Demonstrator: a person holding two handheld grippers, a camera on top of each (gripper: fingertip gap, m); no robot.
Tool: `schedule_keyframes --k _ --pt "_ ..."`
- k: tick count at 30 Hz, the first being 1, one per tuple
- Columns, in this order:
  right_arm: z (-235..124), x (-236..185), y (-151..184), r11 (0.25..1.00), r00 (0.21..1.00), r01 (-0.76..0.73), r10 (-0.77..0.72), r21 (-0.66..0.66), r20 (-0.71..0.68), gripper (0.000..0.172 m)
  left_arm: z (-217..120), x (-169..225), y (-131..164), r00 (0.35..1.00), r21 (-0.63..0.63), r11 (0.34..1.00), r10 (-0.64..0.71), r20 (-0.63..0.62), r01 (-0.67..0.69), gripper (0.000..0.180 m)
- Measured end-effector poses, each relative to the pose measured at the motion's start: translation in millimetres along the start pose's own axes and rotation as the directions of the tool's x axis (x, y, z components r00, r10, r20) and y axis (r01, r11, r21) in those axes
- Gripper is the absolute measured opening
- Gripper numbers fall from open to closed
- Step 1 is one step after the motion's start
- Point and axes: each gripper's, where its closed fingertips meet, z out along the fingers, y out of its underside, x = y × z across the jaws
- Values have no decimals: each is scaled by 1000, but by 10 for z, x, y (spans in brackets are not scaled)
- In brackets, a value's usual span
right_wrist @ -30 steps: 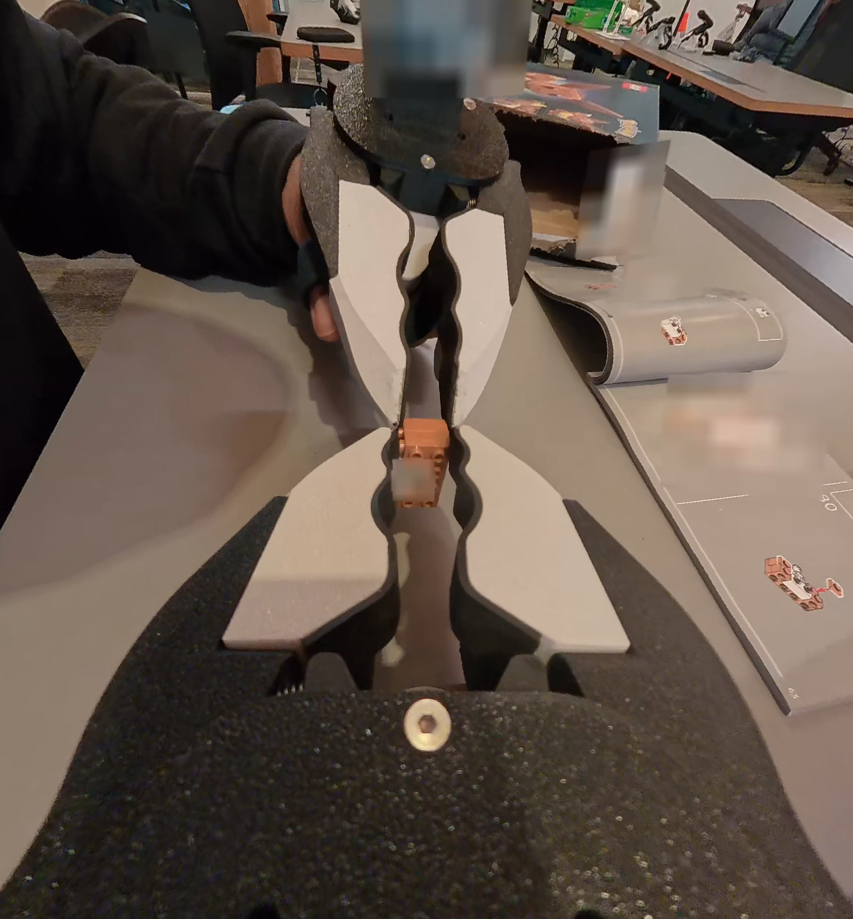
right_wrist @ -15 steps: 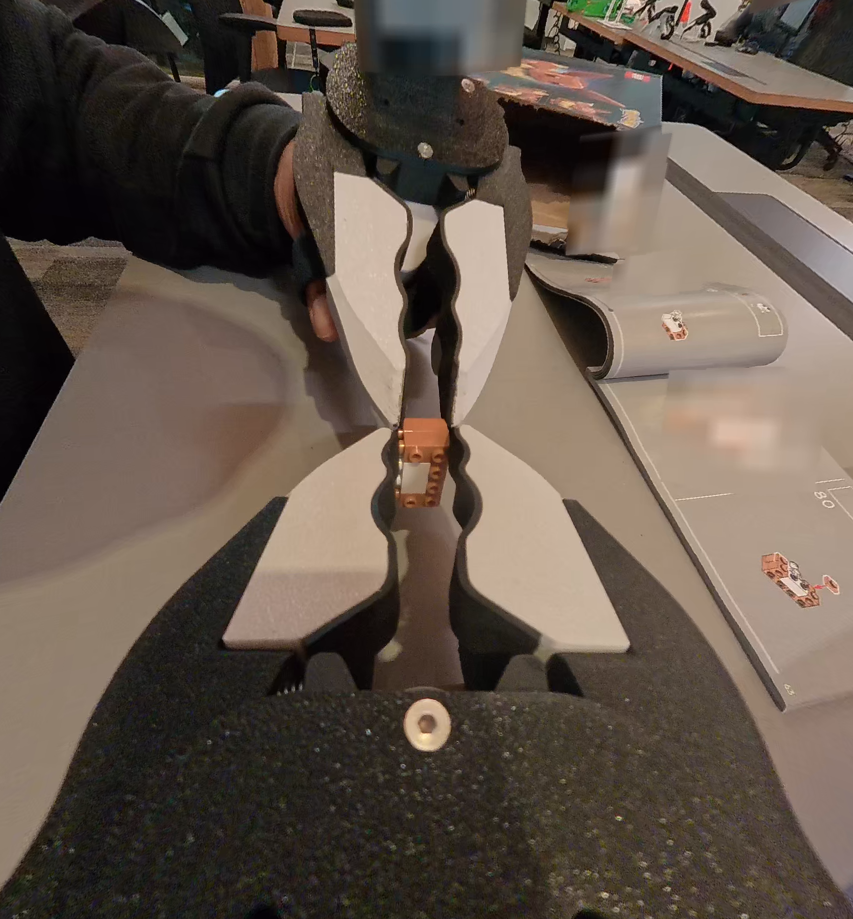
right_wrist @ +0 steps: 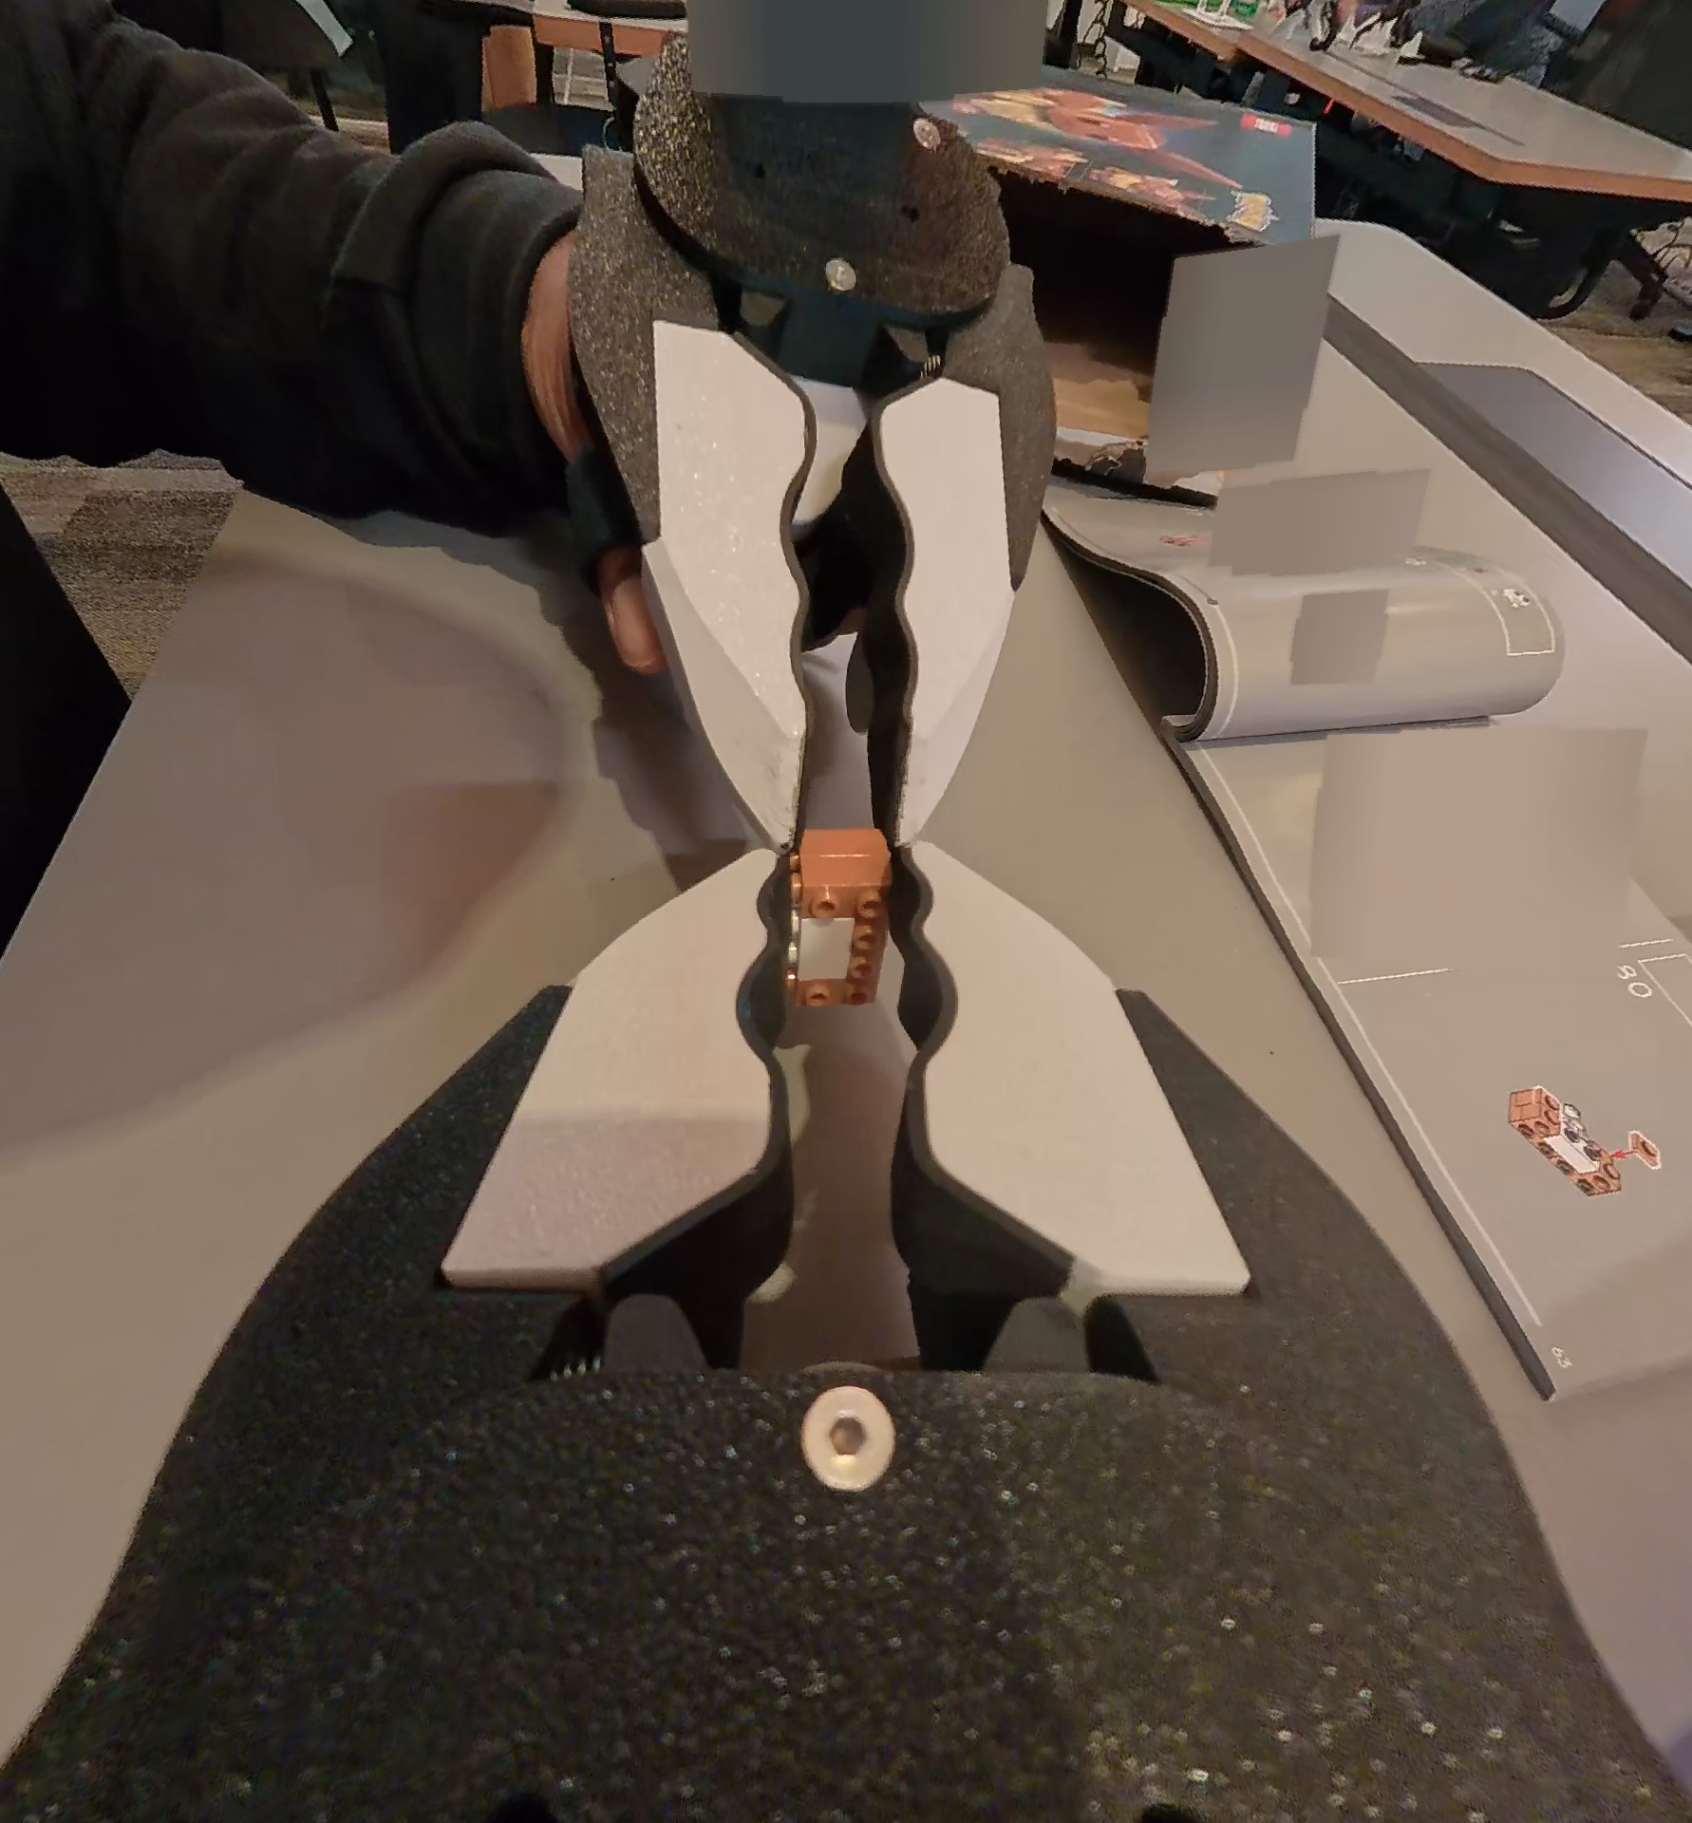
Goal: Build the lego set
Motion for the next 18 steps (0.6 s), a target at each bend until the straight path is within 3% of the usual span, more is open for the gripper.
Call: schedule_keyframes --k 5,12,18 --pt "-13 19 -25 1000 1000 5 -5 16 -7 19 -7 -8 -26 1000 5 1000 21 15 -21 15" --pt "-119 82 -201 984 994 -108 104 143 32 19 -136 -51 -218 999 140 989 45 15 -47 20" --pt "-145 90 -241 975 991 -131 124 181 51 19 -184 -55 -261 1000 187 982 23 -11 -21 12"
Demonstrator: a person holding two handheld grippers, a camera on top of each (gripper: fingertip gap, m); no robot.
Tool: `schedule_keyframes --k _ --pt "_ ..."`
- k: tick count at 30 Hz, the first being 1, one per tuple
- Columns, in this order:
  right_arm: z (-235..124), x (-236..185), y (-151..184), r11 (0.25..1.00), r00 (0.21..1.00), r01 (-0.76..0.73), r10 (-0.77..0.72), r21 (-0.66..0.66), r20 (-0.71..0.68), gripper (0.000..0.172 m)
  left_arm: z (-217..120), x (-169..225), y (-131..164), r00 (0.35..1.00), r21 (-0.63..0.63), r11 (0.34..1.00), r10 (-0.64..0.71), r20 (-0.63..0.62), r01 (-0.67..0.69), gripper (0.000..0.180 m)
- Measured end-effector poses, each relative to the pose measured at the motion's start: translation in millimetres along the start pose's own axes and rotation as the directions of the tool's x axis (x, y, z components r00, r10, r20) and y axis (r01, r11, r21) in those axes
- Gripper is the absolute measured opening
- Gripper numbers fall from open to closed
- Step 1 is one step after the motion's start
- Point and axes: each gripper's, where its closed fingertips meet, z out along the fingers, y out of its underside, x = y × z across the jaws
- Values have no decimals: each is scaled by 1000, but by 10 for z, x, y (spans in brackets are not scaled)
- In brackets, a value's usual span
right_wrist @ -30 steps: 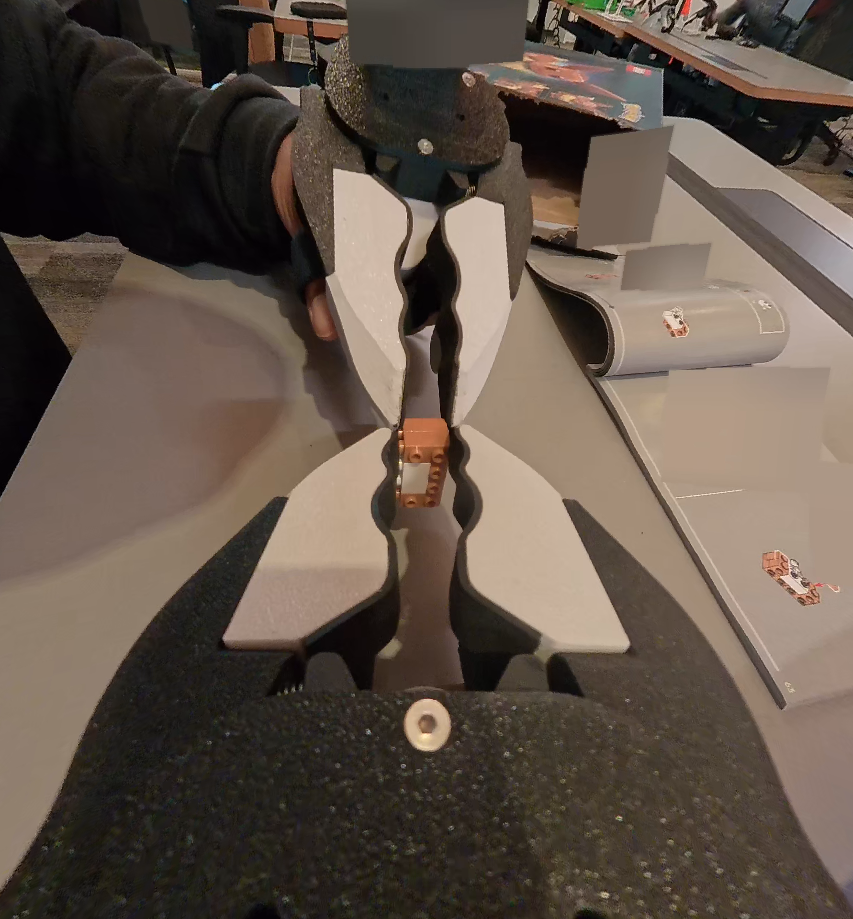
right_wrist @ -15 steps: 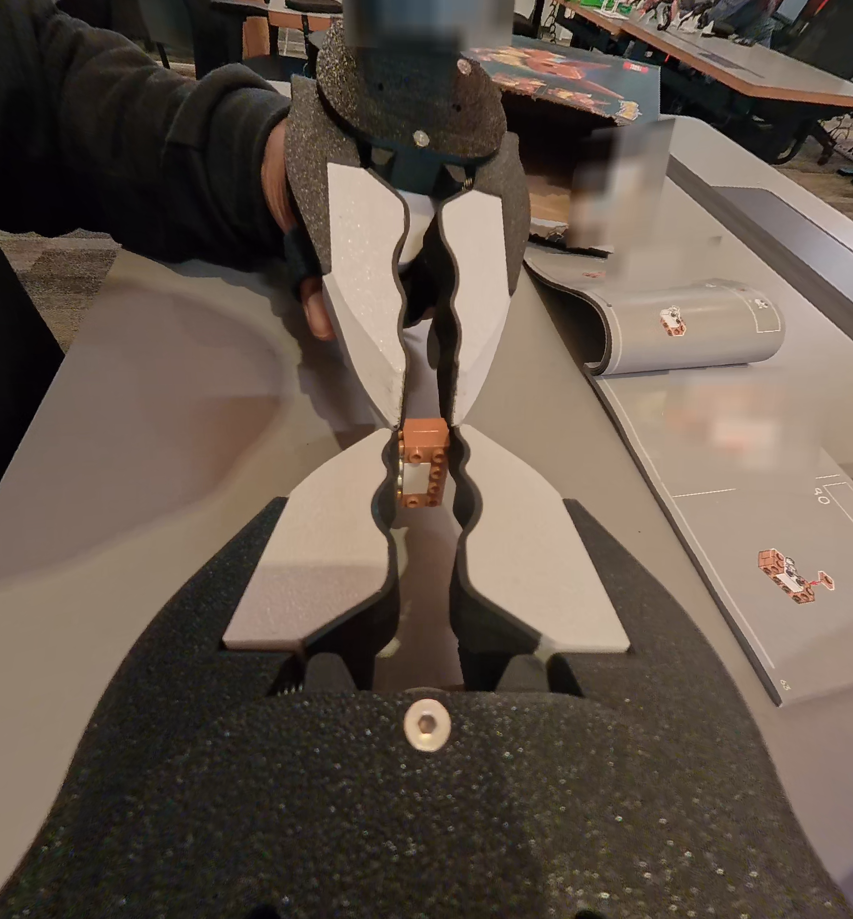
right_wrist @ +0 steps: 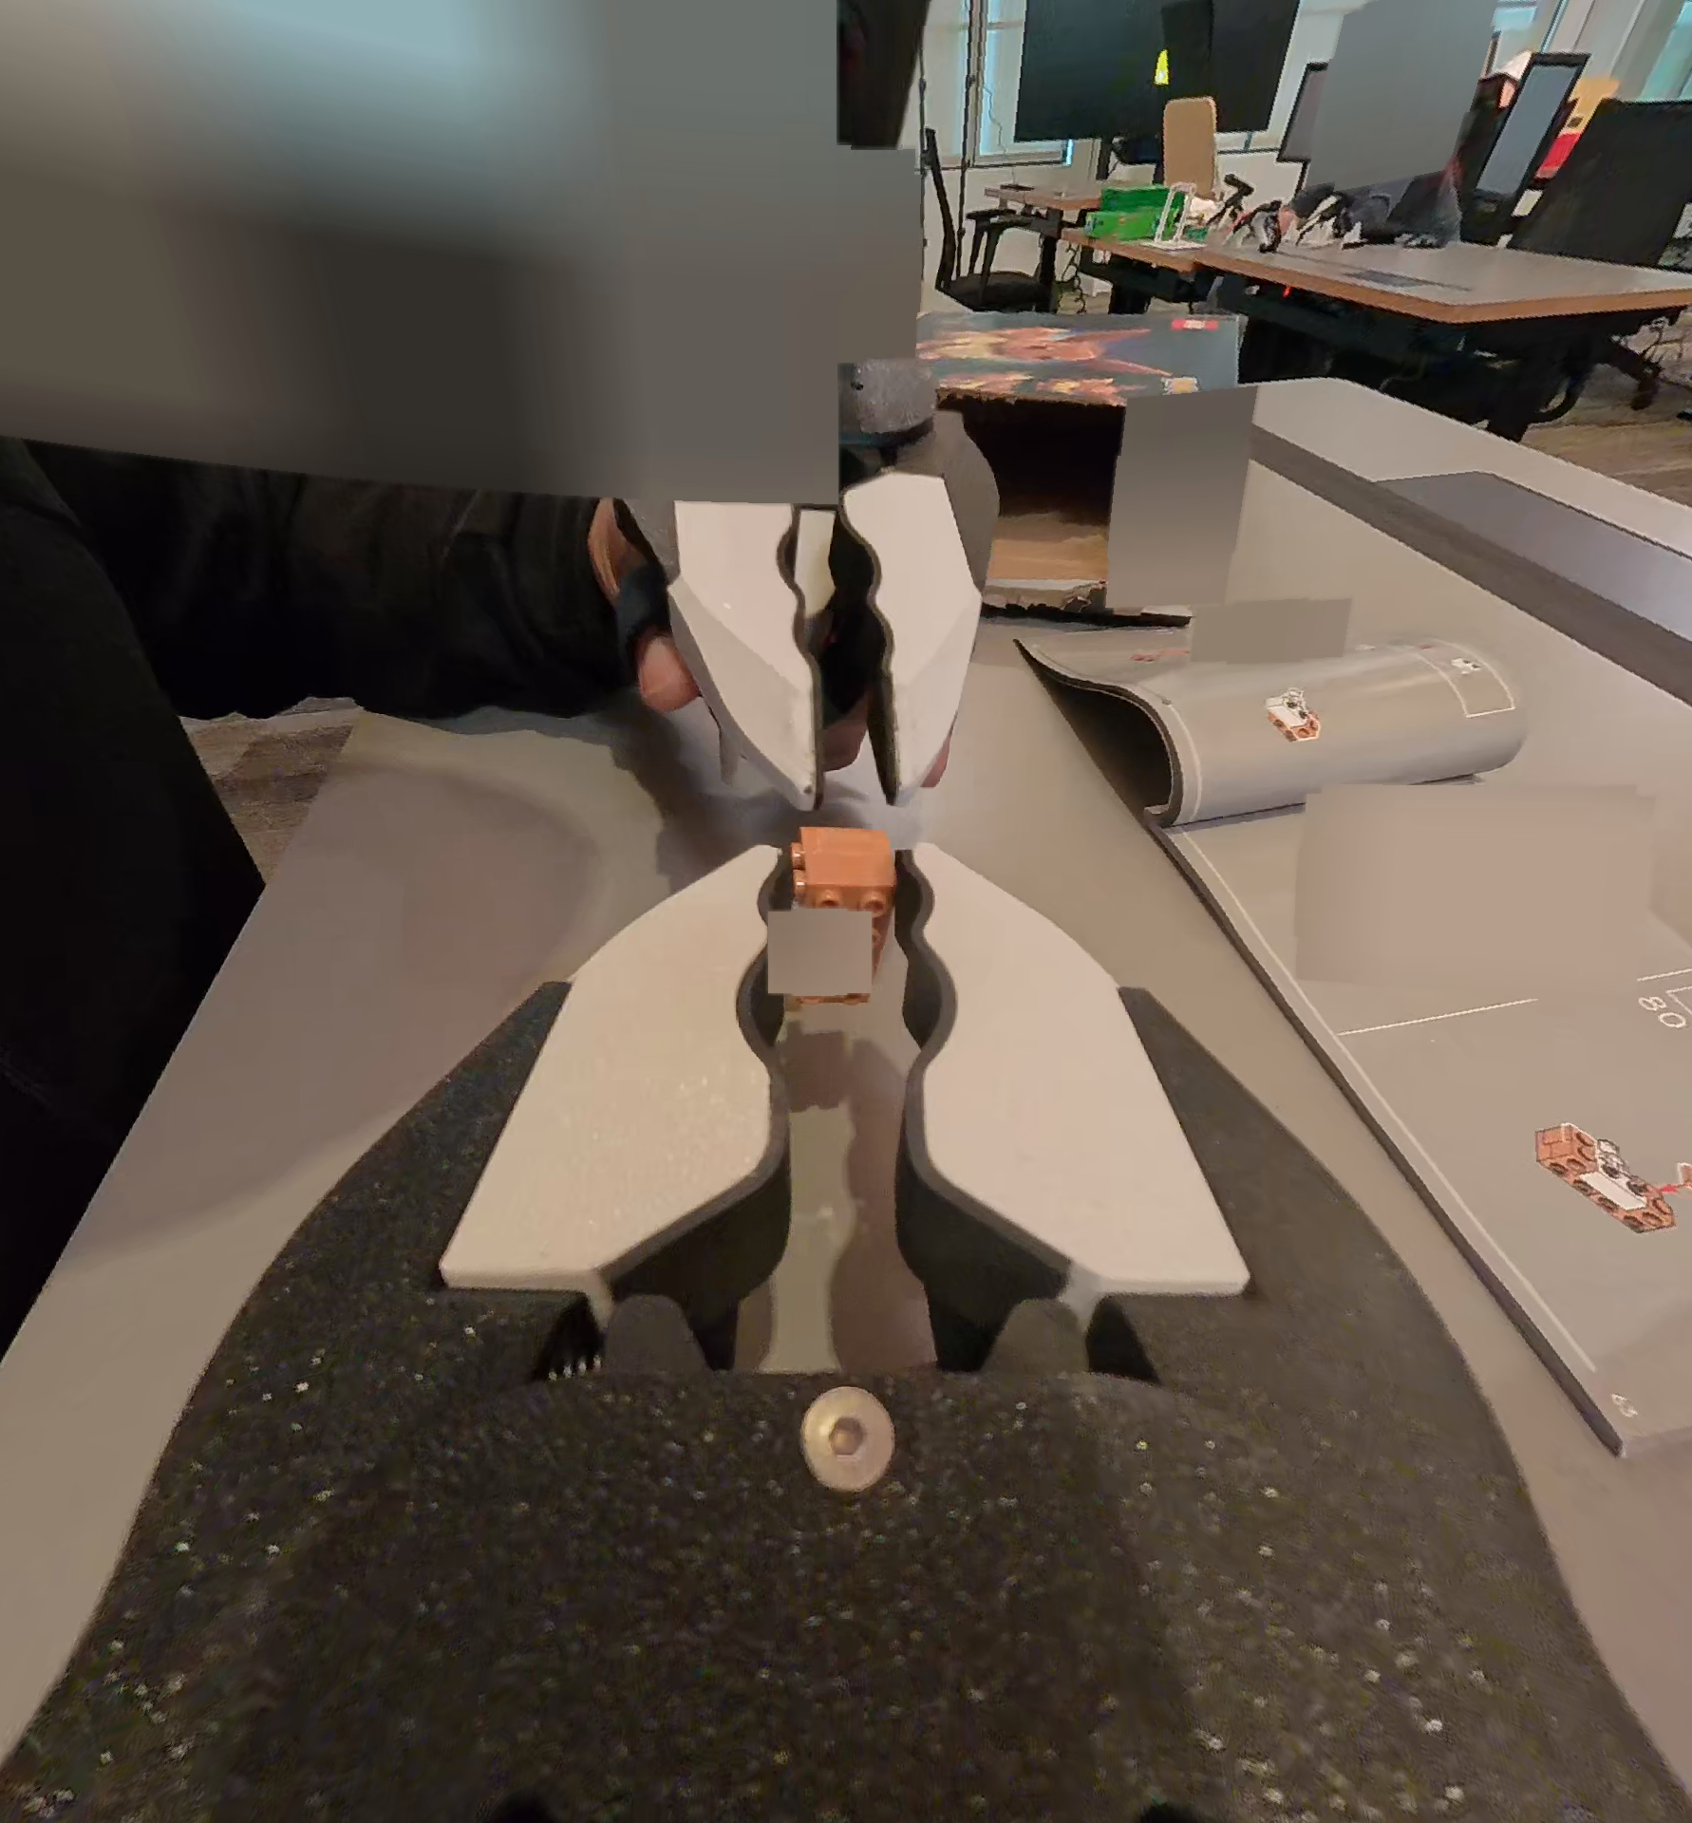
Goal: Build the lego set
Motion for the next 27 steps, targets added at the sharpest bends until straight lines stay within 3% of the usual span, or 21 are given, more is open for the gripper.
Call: schedule_keyframes --k 16,19,24,27 --pt "20 -31 16 1000 1000 17 -17 -2 6 20 75 74 57 999 -6 1000 10 -34 -11 19" --pt "-1 9 -31 998 999 -50 50 36 12 20 77 64 69 999 -5 1000 -15 -42 15 30" --pt "-64 100 -159 962 970 -240 233 127 65 20 131 85 101 997 -15 998 -54 -59 53 35" --pt "-52 91 -154 952 959 -280 271 127 86 20 161 107 88 996 -4 998 -65 -64 65 34"
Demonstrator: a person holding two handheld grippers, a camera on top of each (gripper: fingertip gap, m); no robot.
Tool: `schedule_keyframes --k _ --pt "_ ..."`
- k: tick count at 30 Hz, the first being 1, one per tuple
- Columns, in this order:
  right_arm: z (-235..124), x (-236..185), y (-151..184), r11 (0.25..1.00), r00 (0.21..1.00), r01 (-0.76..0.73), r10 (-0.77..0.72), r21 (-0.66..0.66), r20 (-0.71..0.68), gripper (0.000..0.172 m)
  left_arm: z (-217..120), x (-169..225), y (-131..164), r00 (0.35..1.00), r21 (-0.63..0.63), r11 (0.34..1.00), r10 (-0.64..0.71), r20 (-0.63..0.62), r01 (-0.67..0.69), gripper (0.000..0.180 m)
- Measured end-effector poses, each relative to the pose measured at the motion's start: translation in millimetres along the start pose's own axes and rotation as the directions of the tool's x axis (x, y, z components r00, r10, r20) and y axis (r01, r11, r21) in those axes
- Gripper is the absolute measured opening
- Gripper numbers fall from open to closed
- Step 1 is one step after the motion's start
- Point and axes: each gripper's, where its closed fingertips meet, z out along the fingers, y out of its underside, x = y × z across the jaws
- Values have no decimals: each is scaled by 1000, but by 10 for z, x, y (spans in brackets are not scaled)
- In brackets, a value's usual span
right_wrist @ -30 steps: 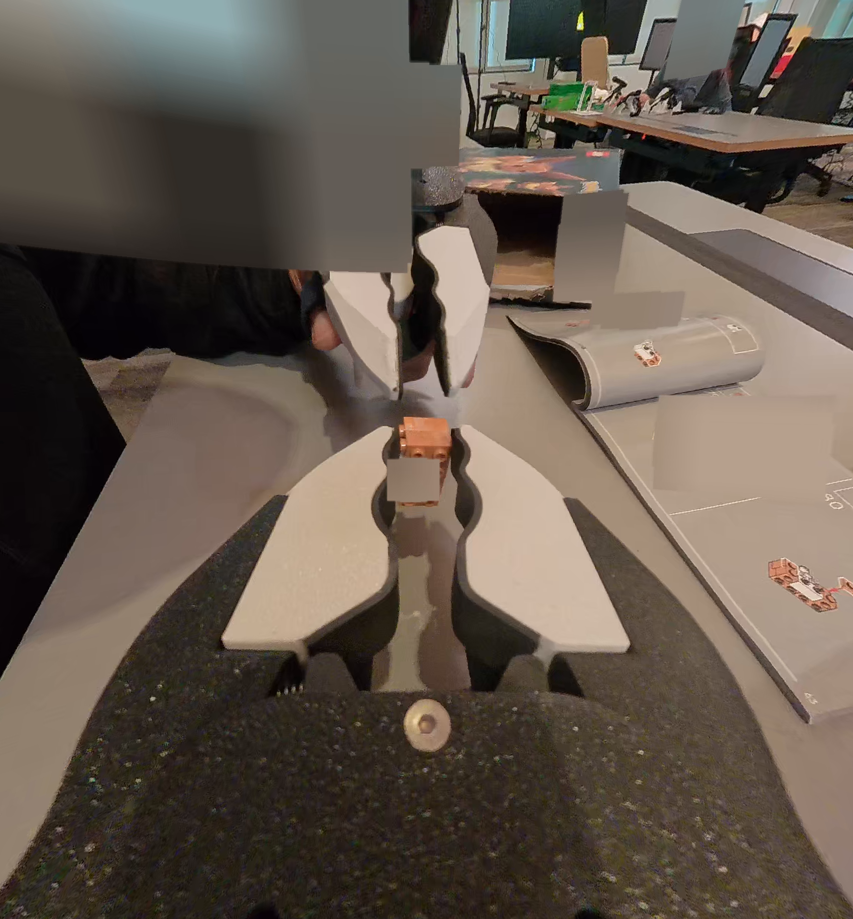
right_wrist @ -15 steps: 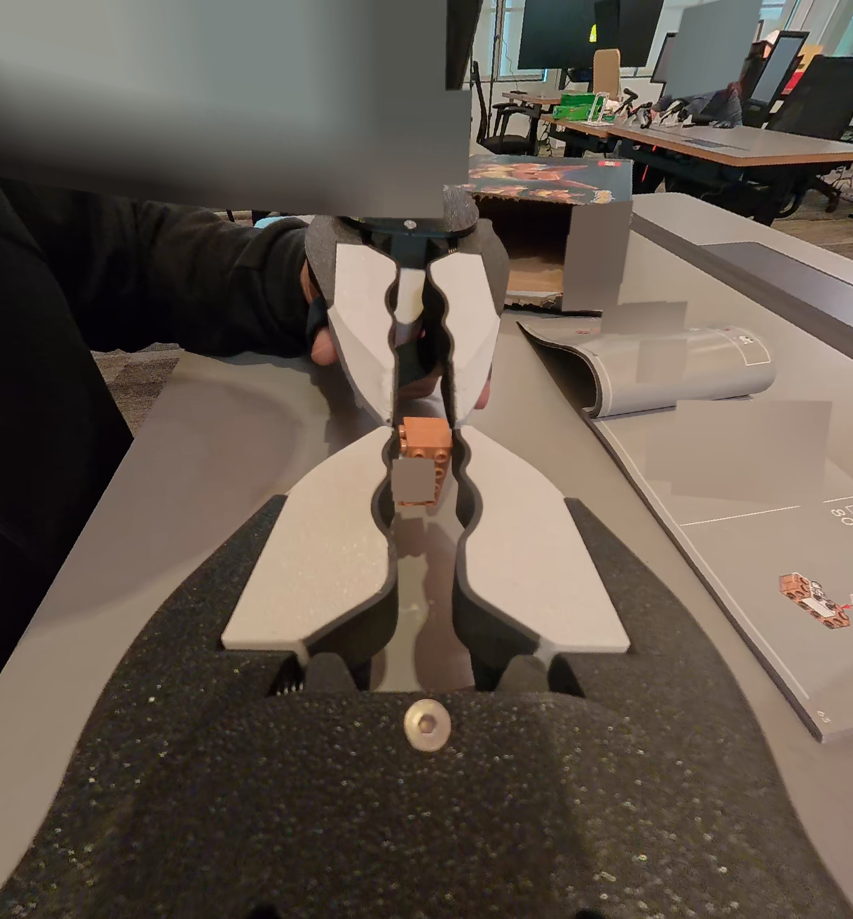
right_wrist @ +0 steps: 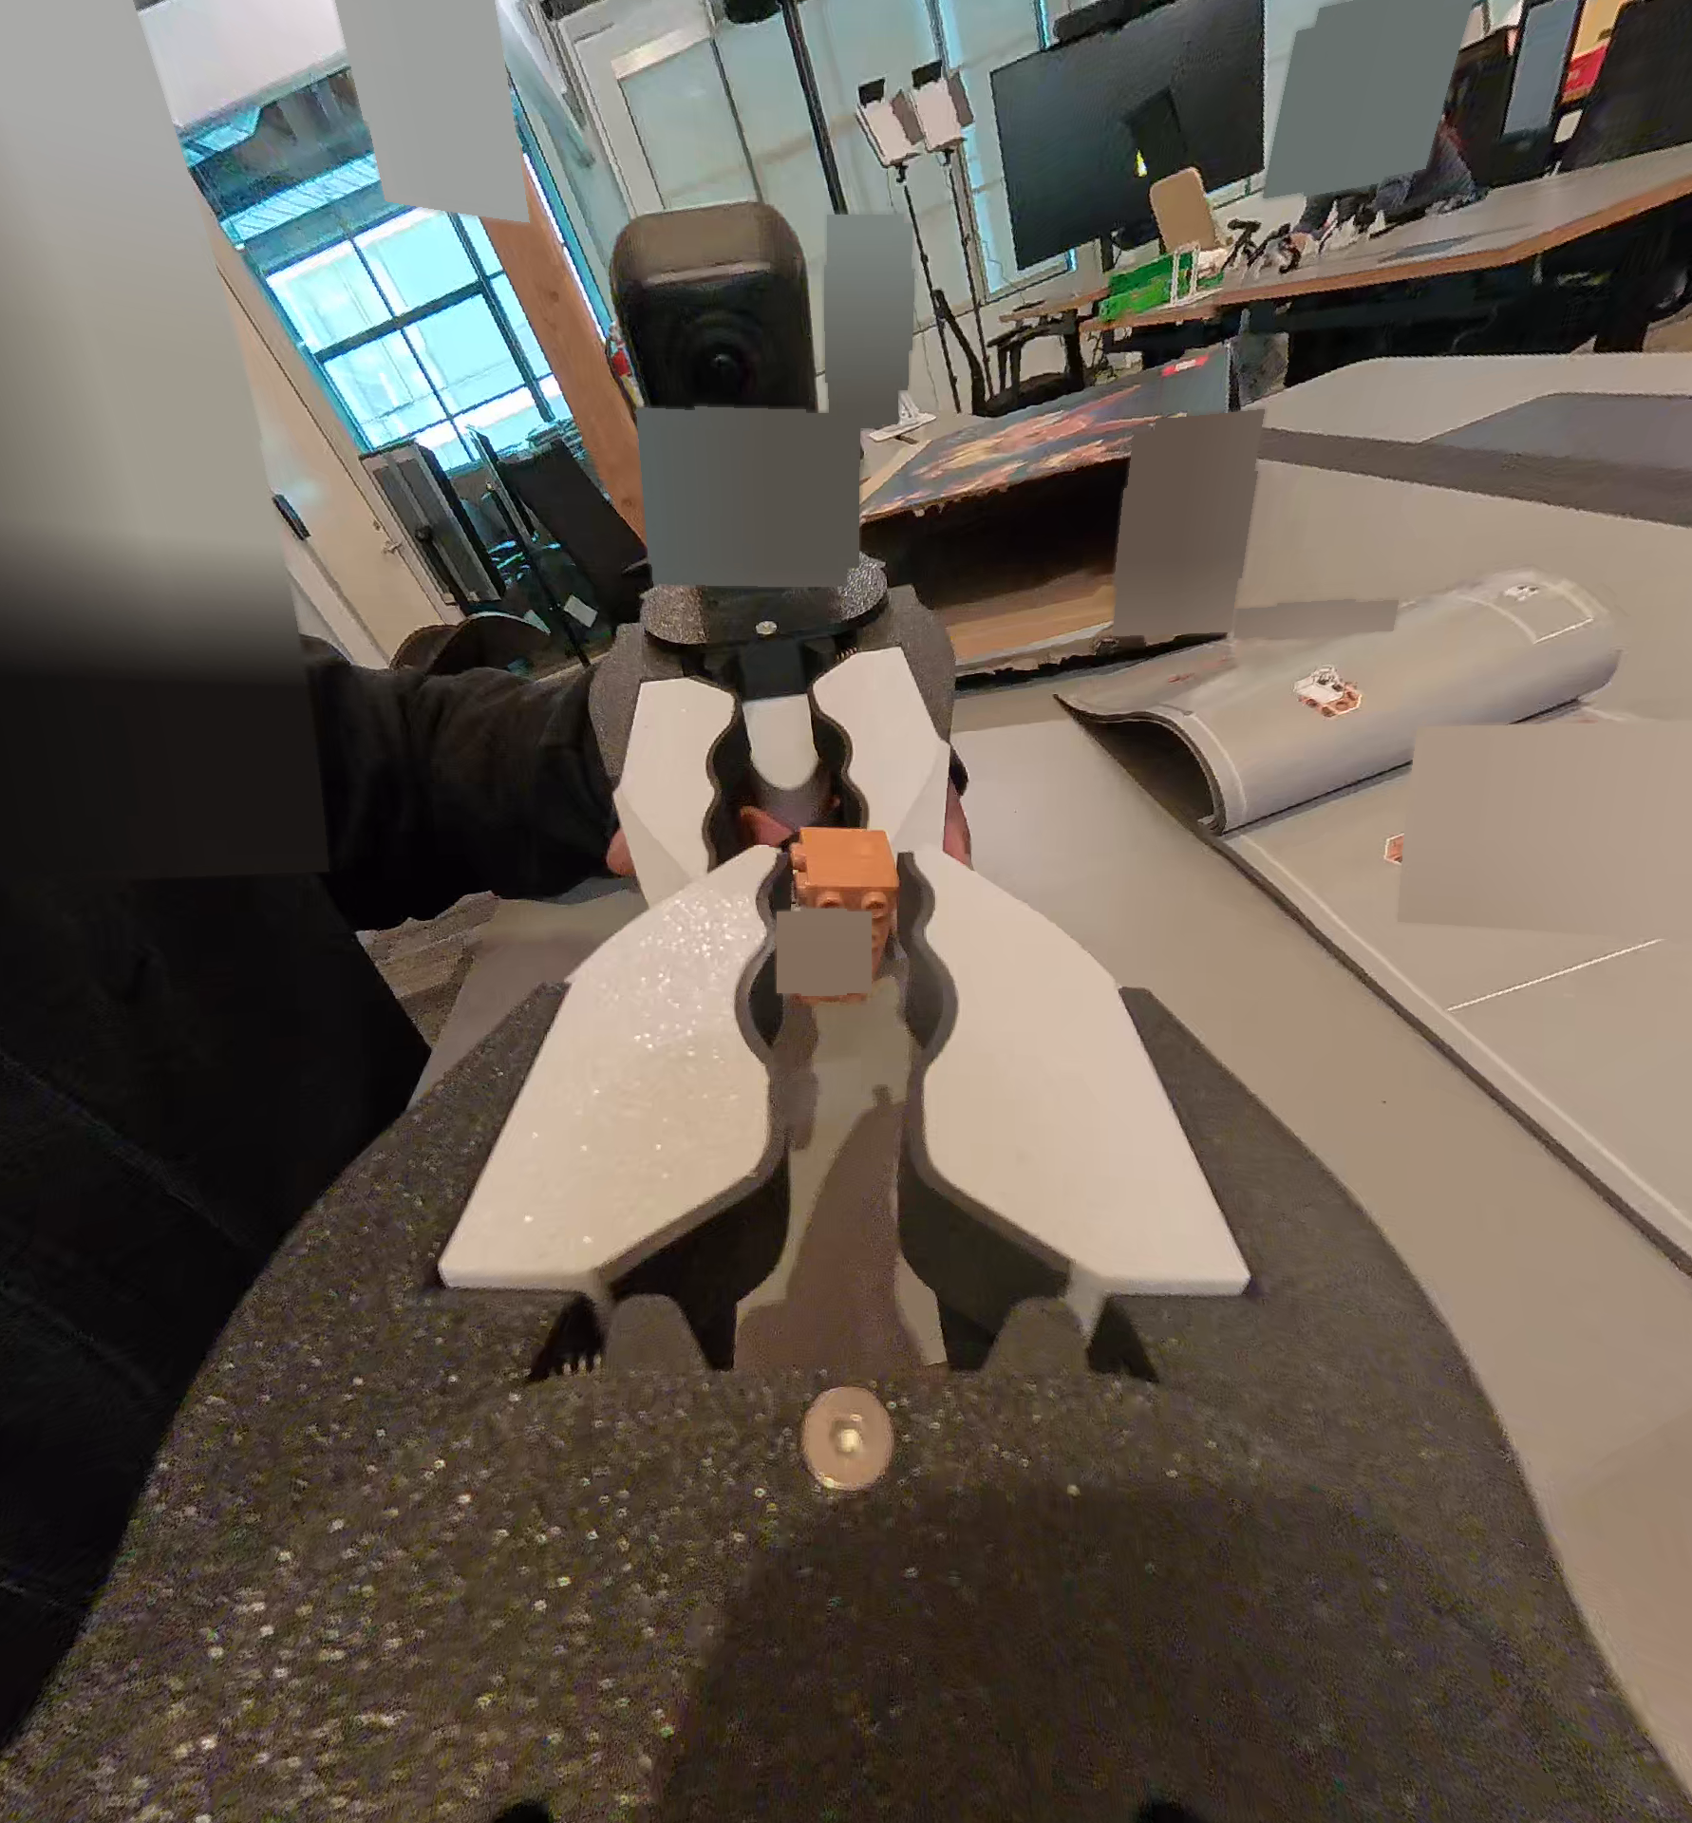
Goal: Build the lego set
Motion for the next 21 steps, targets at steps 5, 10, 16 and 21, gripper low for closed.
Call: schedule_keyframes --k 5,10,16,21 --pt "46 -71 56 999 1000 27 -26 -30 14 20 20 -4 -16 999 24 999 -45 -7 45 22" --pt "42 -55 51 997 997 74 -74 -37 -8 27 14 10 -38 992 47 992 -117 -44 119 17" --pt "-72 108 -31 948 940 312 -318 -66 -122 49 -57 -68 -161 931 158 919 -346 -116 361 17" --pt "-37 86 36 885 874 449 -464 -126 -143 54 -112 -145 -220 864 222 836 -473 -175 503 17"
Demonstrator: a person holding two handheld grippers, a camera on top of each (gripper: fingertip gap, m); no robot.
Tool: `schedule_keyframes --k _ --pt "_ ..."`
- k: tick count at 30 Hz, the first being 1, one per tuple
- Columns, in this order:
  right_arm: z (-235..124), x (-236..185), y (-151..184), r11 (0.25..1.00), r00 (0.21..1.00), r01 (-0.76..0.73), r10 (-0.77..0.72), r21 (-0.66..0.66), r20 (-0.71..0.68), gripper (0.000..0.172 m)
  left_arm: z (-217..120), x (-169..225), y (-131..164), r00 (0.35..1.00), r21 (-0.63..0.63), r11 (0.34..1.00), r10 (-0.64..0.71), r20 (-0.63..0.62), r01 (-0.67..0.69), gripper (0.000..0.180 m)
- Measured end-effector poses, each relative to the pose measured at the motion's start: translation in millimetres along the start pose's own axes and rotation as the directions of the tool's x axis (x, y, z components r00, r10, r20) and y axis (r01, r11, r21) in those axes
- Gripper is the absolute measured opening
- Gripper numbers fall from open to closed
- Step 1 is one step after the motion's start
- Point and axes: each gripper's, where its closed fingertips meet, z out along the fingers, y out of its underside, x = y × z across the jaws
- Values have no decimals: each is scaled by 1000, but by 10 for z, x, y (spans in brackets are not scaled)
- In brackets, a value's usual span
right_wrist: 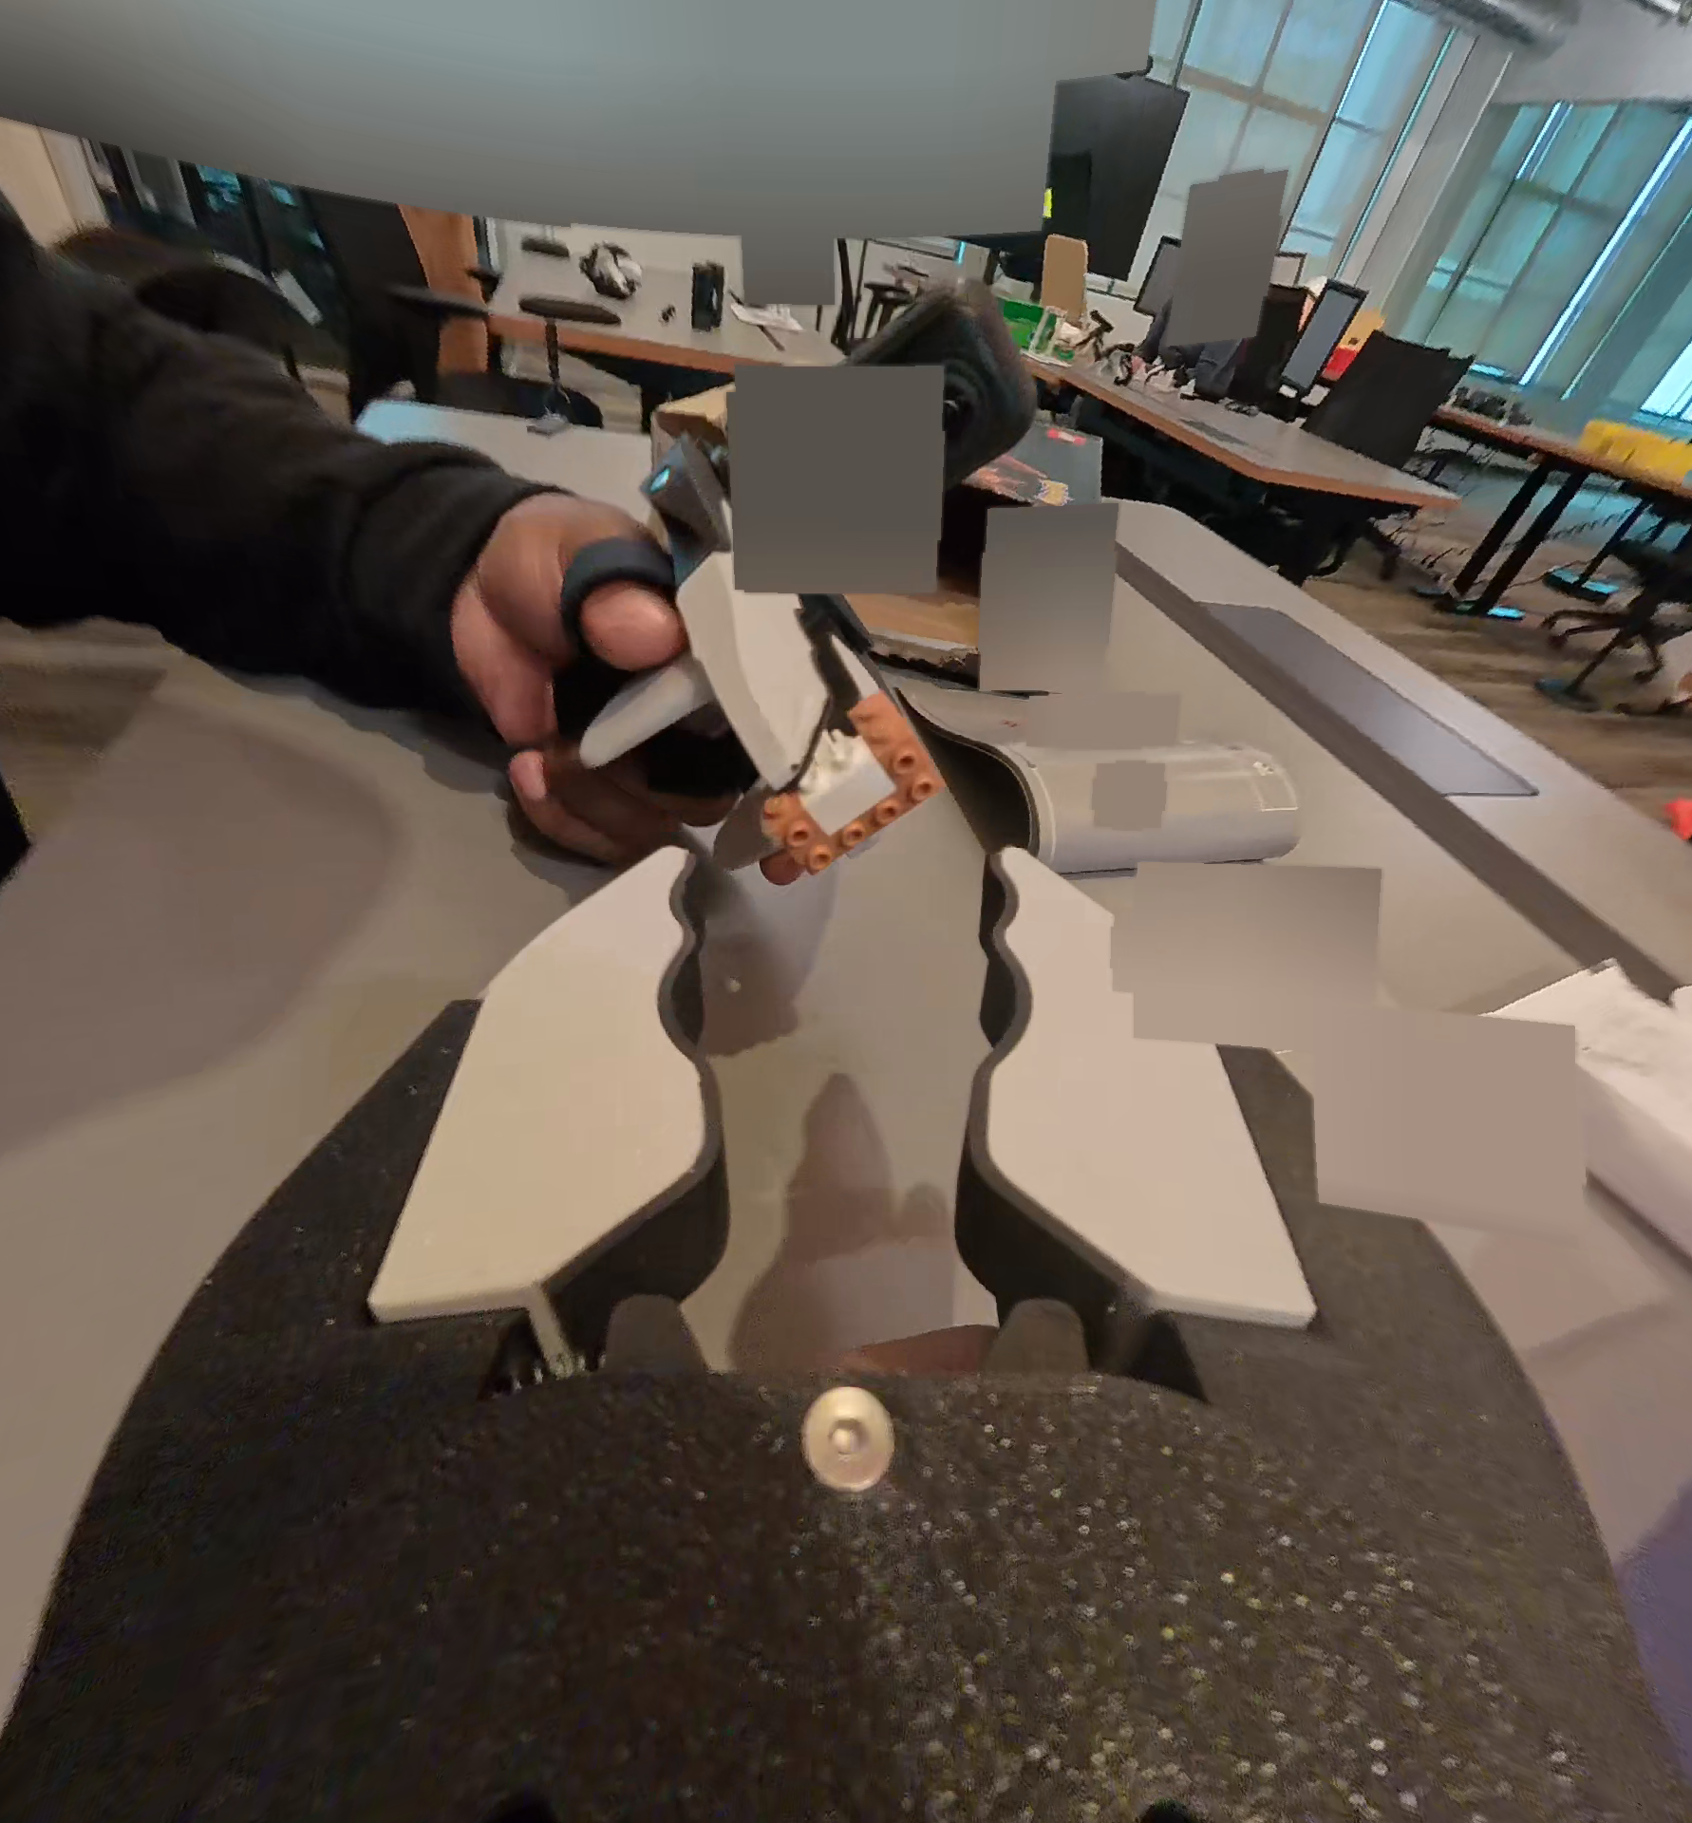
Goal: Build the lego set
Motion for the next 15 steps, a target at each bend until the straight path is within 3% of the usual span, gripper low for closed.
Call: schedule_keyframes --k 5,9,12,15 --pt "39 -37 24 987 985 159 -160 -31 -62 42 76 63 96 996 -36 996 -80 -46 78 17" --pt "25 -111 1 980 979 198 -198 -1 -43 35 113 103 138 989 -53 991 -127 -78 123 17" --pt "18 -130 13 992 992 123 -123 5 9 35 122 106 150 988 -67 990 -126 -85 120 18" --pt "-4 -130 0 999 997 -33 31 18 77 35 113 105 172 996 -108 993 -49 -75 41 38"
